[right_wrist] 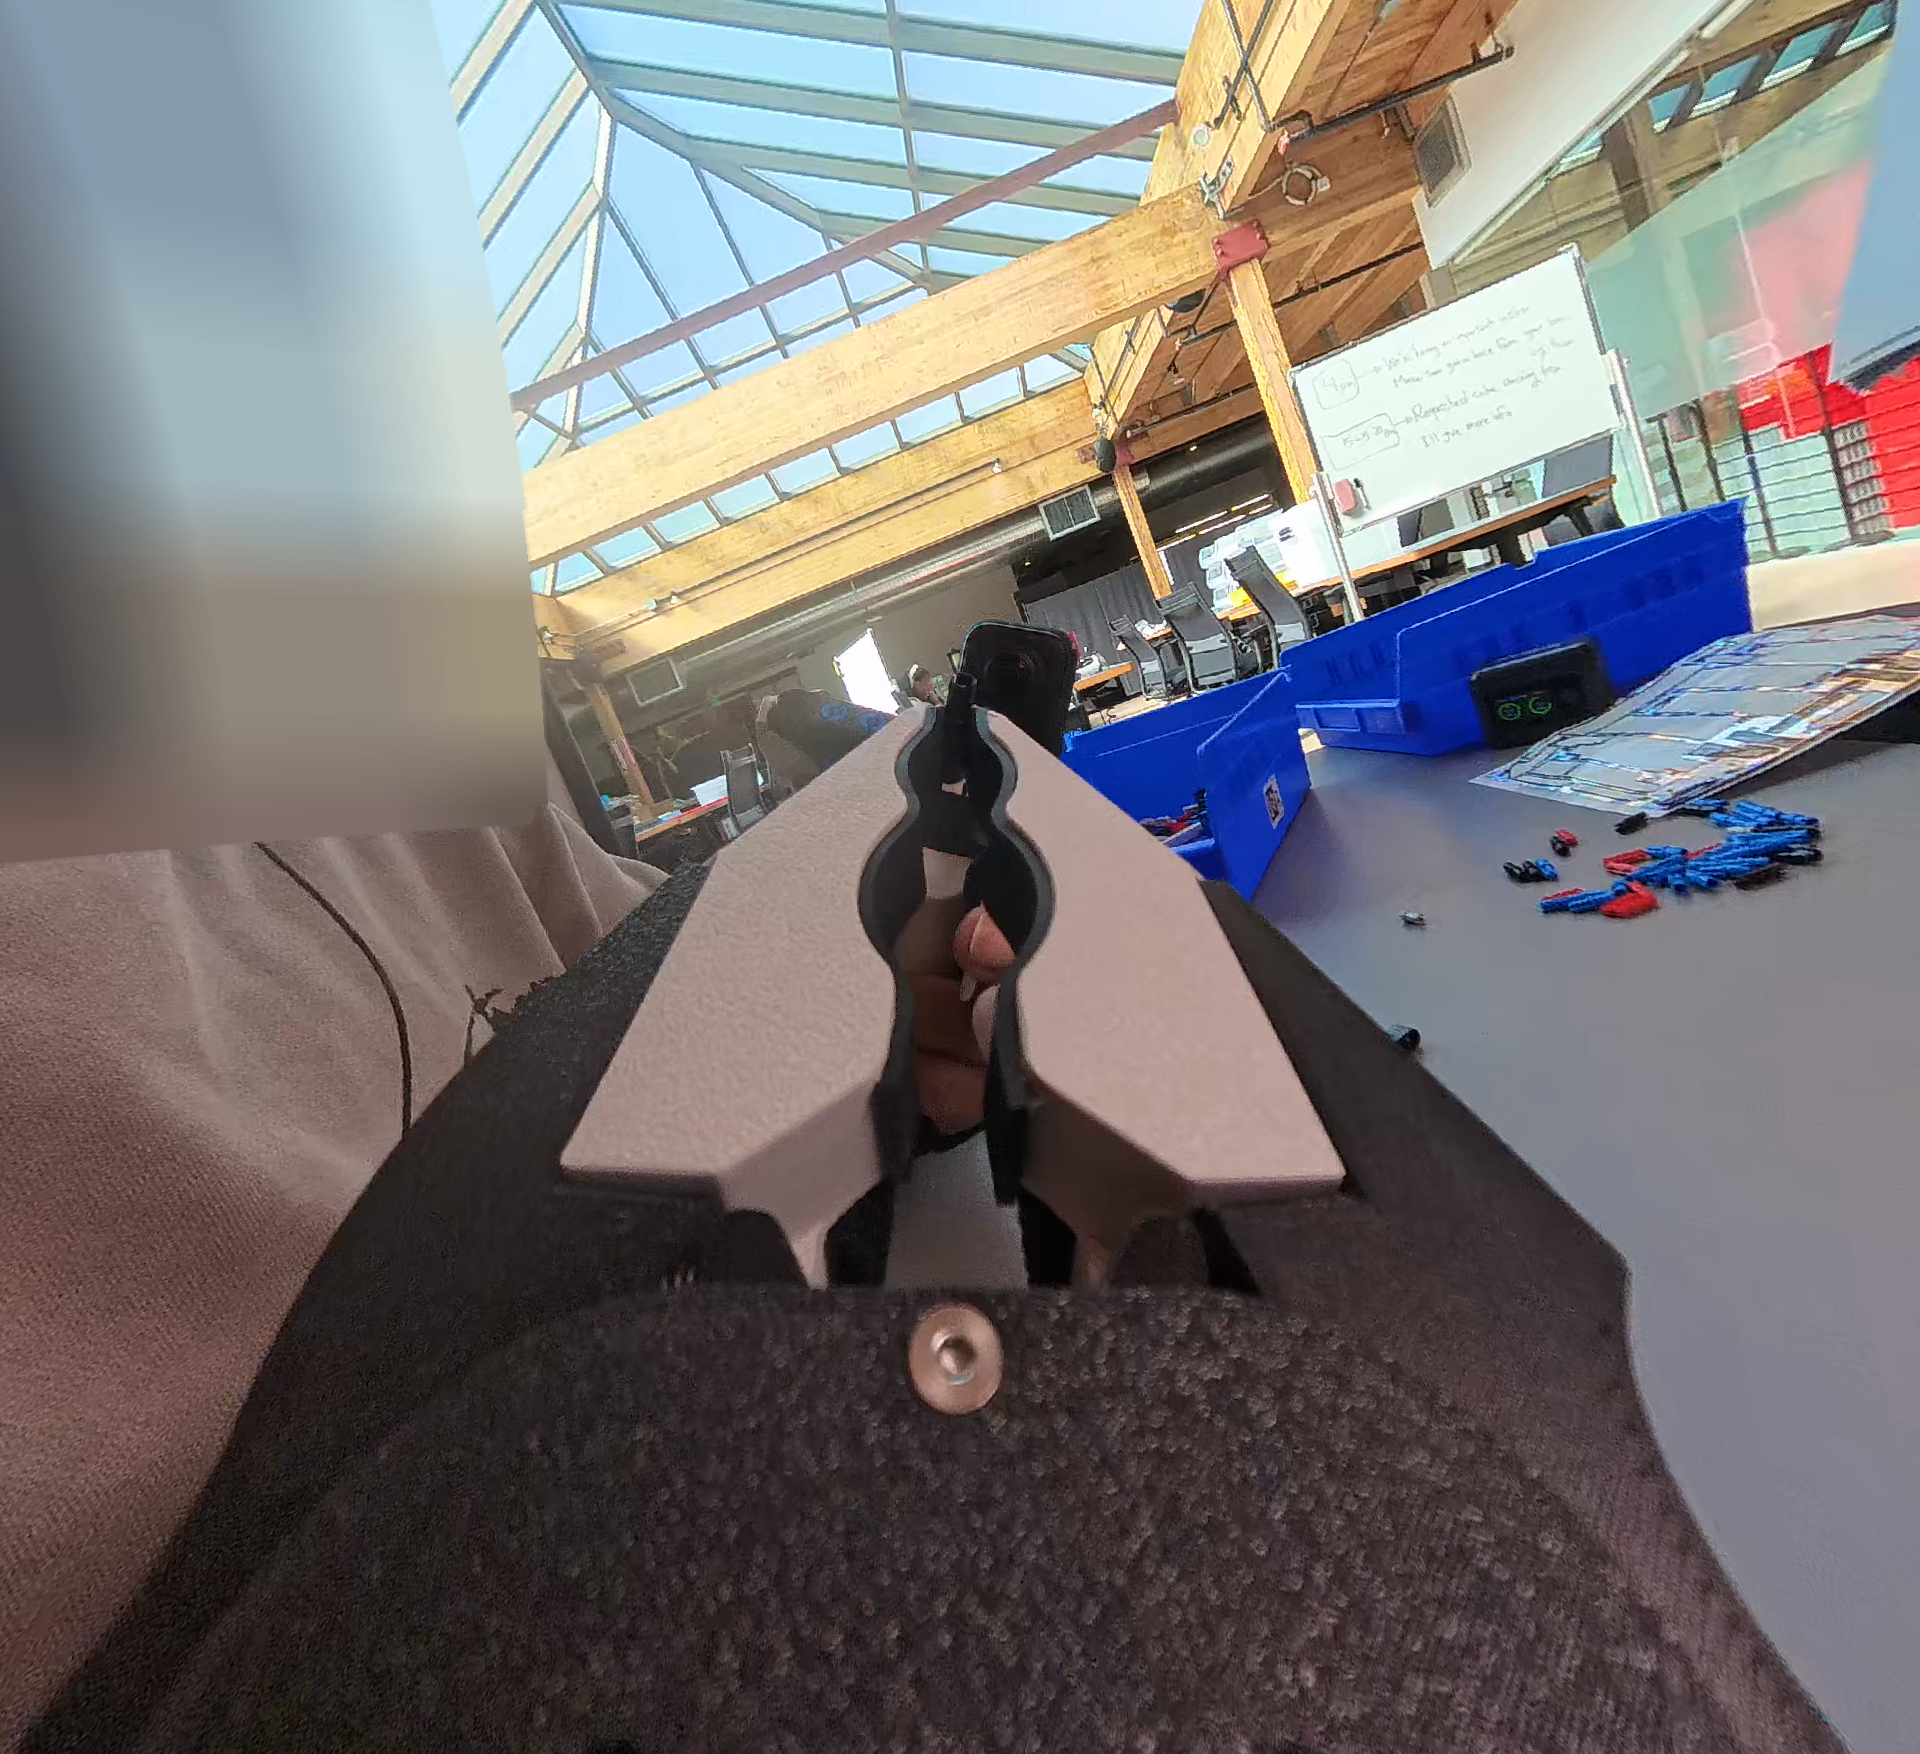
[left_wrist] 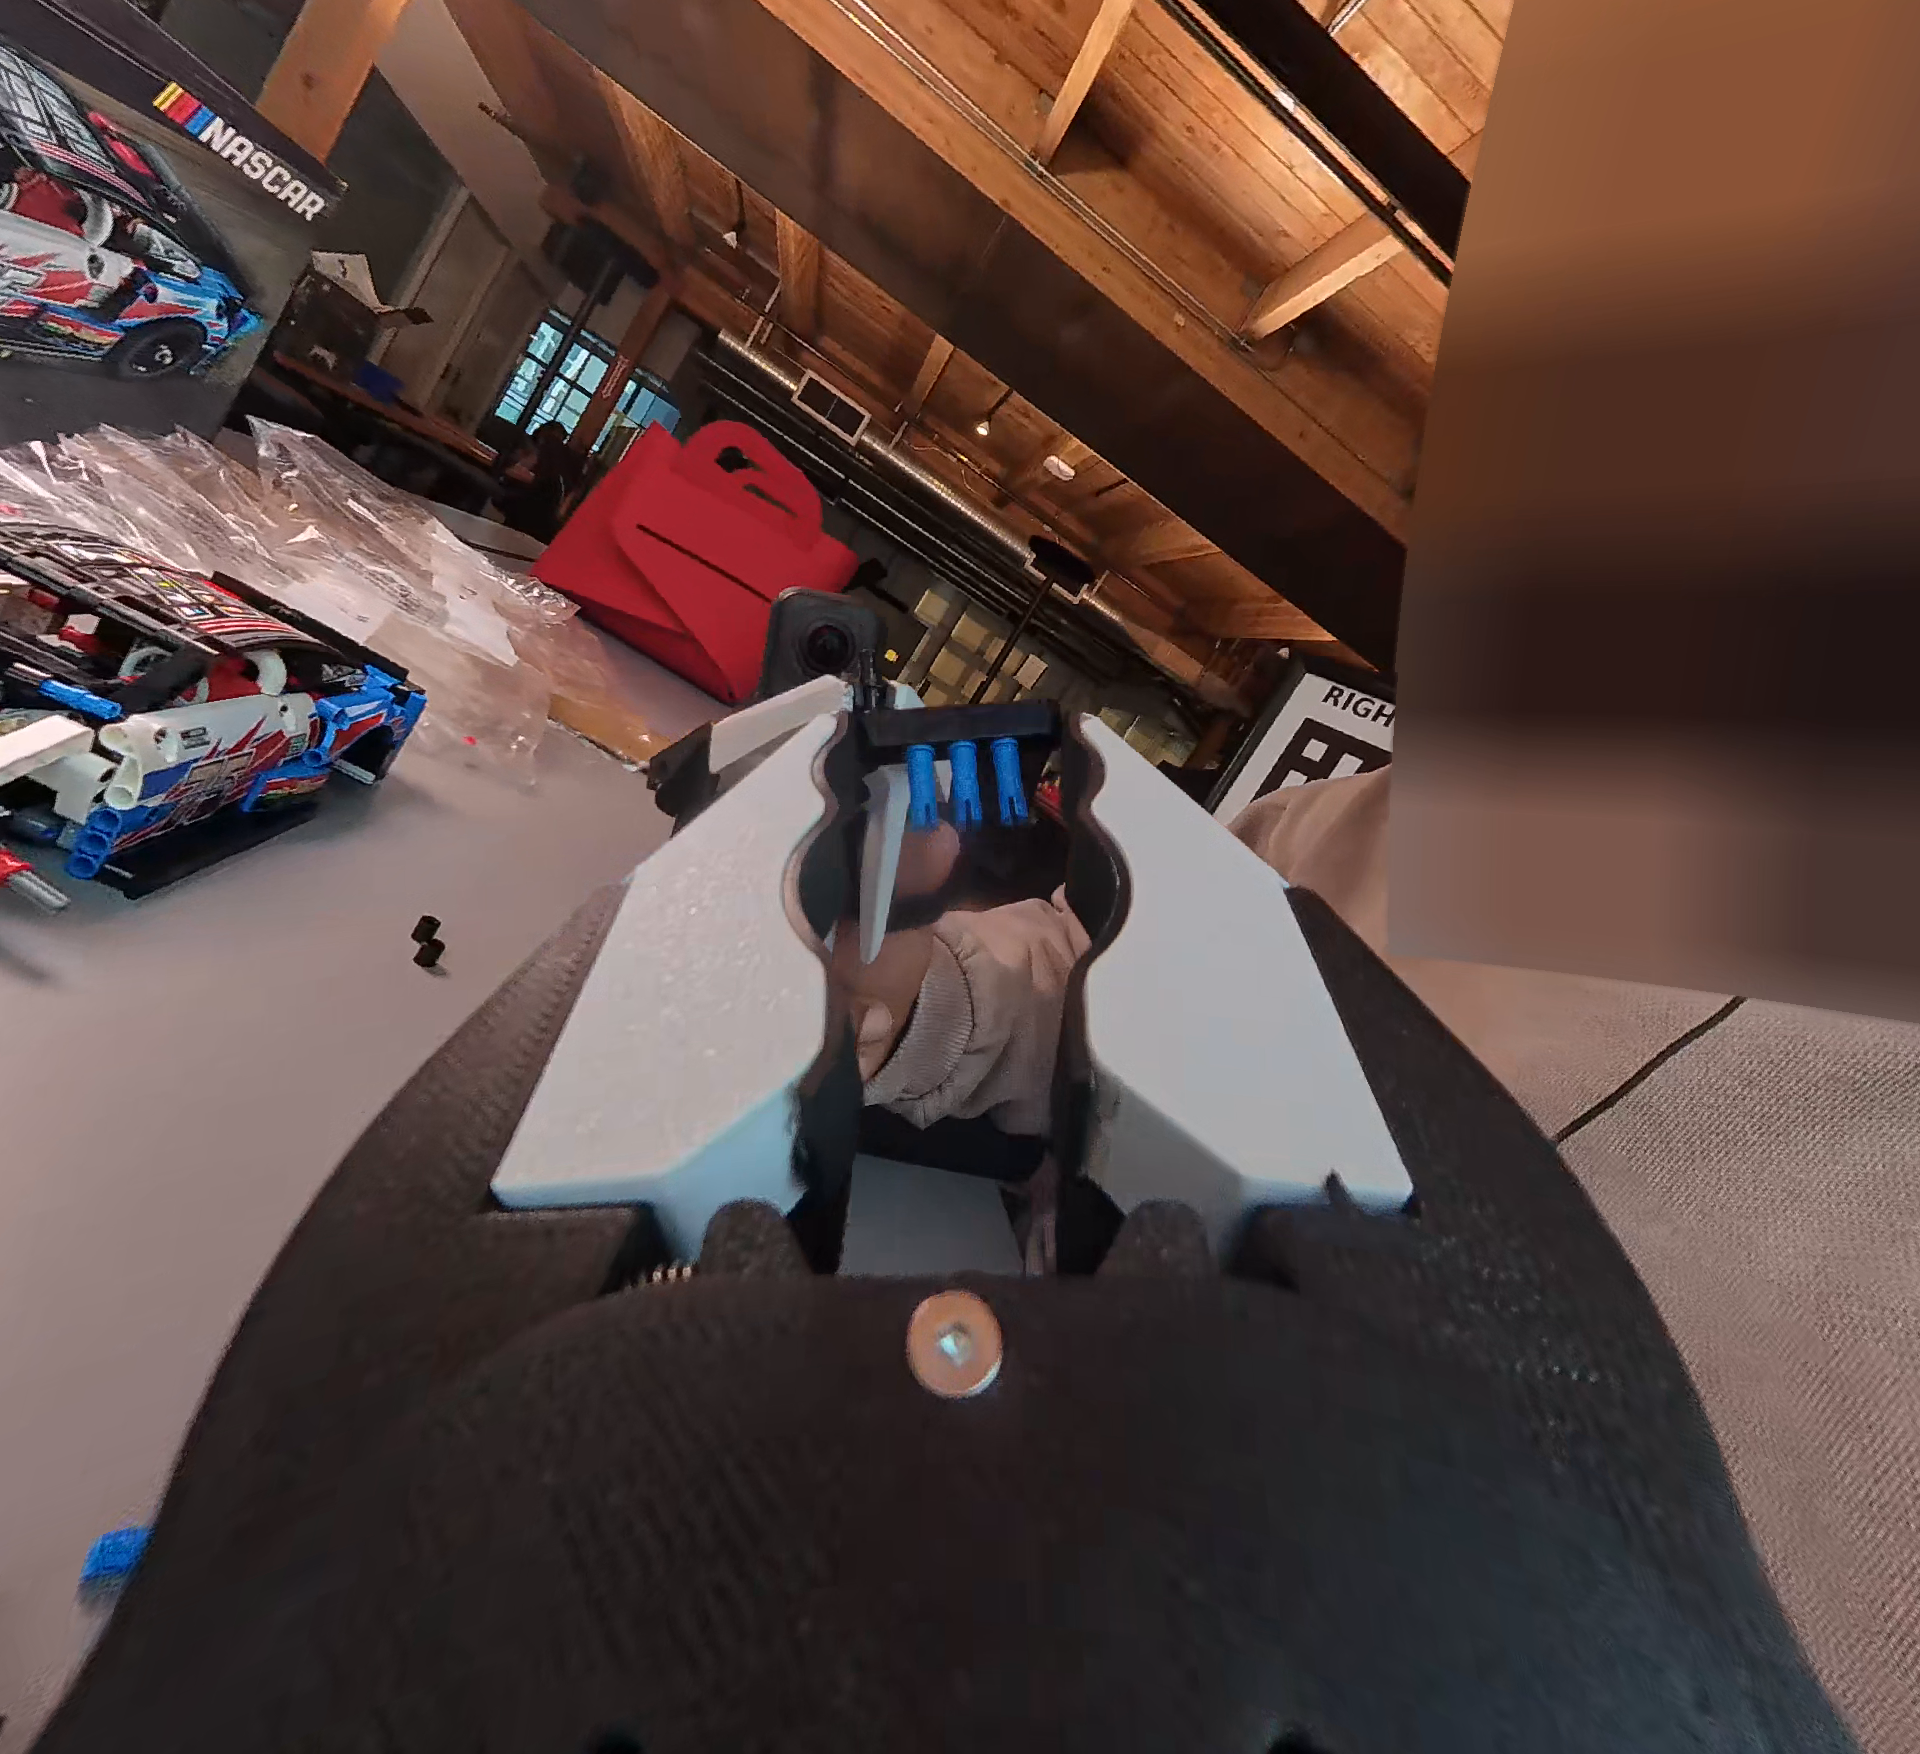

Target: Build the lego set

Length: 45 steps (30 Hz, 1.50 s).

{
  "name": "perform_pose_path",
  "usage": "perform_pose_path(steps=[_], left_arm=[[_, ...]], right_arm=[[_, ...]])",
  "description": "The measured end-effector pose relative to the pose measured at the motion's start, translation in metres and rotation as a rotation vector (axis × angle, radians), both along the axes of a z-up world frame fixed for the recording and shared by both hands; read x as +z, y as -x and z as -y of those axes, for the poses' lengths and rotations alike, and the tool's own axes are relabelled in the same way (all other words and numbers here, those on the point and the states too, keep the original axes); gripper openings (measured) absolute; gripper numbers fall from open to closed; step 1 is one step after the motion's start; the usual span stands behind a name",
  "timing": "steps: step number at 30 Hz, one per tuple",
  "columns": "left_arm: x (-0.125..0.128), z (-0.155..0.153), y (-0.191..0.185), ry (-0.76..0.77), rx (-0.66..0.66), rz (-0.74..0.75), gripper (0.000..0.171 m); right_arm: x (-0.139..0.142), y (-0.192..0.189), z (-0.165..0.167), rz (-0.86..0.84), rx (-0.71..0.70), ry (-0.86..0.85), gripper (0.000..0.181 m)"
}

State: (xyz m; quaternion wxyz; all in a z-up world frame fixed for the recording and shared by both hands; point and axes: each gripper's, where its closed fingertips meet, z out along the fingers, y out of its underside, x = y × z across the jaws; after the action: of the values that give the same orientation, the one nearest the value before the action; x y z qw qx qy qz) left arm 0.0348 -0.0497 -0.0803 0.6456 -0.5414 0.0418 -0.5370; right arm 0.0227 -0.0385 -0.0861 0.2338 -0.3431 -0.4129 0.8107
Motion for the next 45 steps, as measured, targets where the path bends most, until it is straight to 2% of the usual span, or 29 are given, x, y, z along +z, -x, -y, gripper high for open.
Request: perform_pose_path(steps=[3,10,16,19,31,34,38,41,45], left_arm=[[0.001,0.001,-0.001,0.008,-0.028,0.051,0.037],[0.004,0.001,0.003,0.020,-0.067,0.168,0.037],[0.005,0.003,0.002,0.008,-0.075,0.167,0.037],[0.003,0.003,0.001,0.002,-0.062,0.118,0.037],[-0.004,0.003,-0.003,-0.061,0.035,-0.189,0.038],[-0.017,0.000,-0.004,-0.078,0.110,-0.425,0.038],[-0.038,-0.003,-0.007,-0.121,0.197,-0.774,0.038],[-0.046,-0.005,-0.005,-0.129,0.223,-0.882,0.038],[-0.054,-0.006,-0.007,-0.135,0.226,-0.961,0.038]], right_arm=[[0.002,-0.001,0.002,-0.017,-0.023,-0.026,0.002],[0.004,0.000,0.001,-0.025,-0.009,0.030,0.002],[0.004,-0.001,0.004,-0.023,0.018,0.020,0.002],[0.003,-0.001,0.004,-0.001,0.042,0.042,0.003],[0.007,-0.005,-0.001,0.018,0.058,-0.060,0.014],[0.004,-0.007,-0.007,0.068,0.070,-0.141,0.014],[-0.019,-0.006,-0.007,0.207,0.095,-0.323,0.014],[-0.034,-0.006,-0.005,0.253,0.089,-0.433,0.011],[-0.038,-0.005,-0.005,0.272,0.088,-0.431,0.009]])
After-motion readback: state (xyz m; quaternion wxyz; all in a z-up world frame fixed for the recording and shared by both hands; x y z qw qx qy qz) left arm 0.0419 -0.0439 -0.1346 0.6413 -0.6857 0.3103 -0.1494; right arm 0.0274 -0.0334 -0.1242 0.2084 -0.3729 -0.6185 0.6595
